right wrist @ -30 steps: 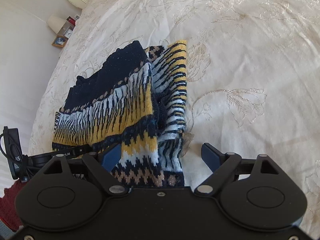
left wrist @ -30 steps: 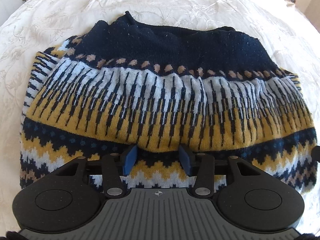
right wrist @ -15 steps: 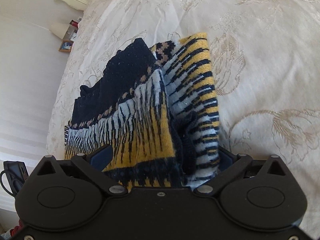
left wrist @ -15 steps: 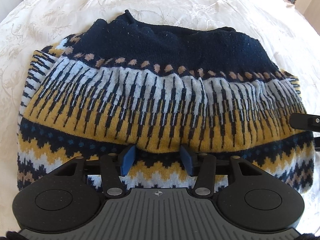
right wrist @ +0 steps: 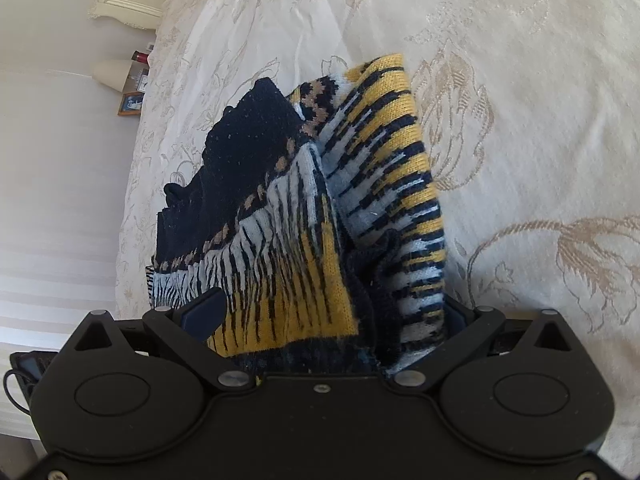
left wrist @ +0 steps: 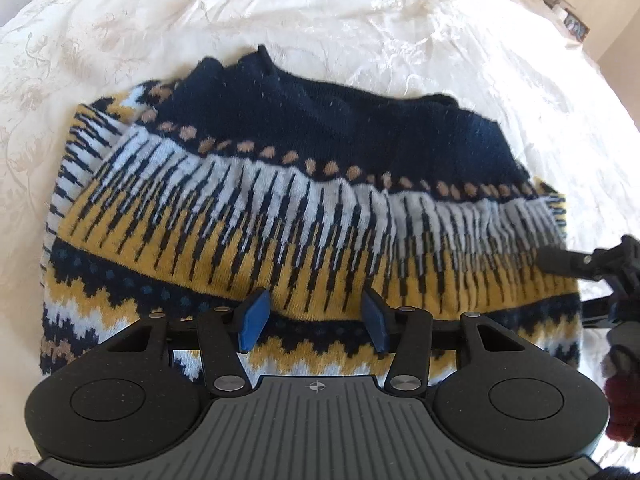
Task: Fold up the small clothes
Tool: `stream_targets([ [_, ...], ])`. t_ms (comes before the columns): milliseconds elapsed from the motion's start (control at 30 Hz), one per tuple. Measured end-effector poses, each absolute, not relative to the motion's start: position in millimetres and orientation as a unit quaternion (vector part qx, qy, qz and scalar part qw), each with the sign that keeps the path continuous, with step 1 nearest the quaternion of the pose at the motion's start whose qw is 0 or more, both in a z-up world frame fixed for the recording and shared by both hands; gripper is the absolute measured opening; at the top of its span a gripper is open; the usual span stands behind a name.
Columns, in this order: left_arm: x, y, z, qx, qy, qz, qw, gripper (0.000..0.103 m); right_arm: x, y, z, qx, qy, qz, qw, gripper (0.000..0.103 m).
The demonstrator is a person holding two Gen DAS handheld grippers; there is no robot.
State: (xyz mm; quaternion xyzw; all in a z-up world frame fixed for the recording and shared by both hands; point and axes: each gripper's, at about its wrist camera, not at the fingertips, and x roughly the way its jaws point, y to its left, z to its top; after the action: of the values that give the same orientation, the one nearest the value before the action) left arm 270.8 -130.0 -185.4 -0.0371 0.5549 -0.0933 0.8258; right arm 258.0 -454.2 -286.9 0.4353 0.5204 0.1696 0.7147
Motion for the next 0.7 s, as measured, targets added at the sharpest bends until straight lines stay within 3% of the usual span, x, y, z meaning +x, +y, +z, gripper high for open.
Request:
stream_targets([
  [167, 295.4, -138.9, -176.9, -0.024, 0.540, -0.082, 0.838, 0.049, 257.2, -443.4, -277.5, 0.393, 0.525, 0.173, 0.735, 0.102],
  [233, 304.9, -146.0, -181.8, -0.019, 0.539, -0.072, 0.839, 0.049, 255.5, -439.3, -272.7, 0.375, 0.526, 0.174, 0.743, 0.096],
  [500, 326.2, -158.2, -214.2, 0.019, 0.565, -0.066, 0.822, 0.050, 243.9, -442.7, -263.7, 0.370, 0.529, 0.158, 0.747, 0.045],
  [700, 304.6, -133.6, -185.0, -0.017, 0.548, -0.057, 0.834, 0.050, 242.8, -432.0, -237.6, 0.338, 0.521, 0.142, 0.771, 0.042],
])
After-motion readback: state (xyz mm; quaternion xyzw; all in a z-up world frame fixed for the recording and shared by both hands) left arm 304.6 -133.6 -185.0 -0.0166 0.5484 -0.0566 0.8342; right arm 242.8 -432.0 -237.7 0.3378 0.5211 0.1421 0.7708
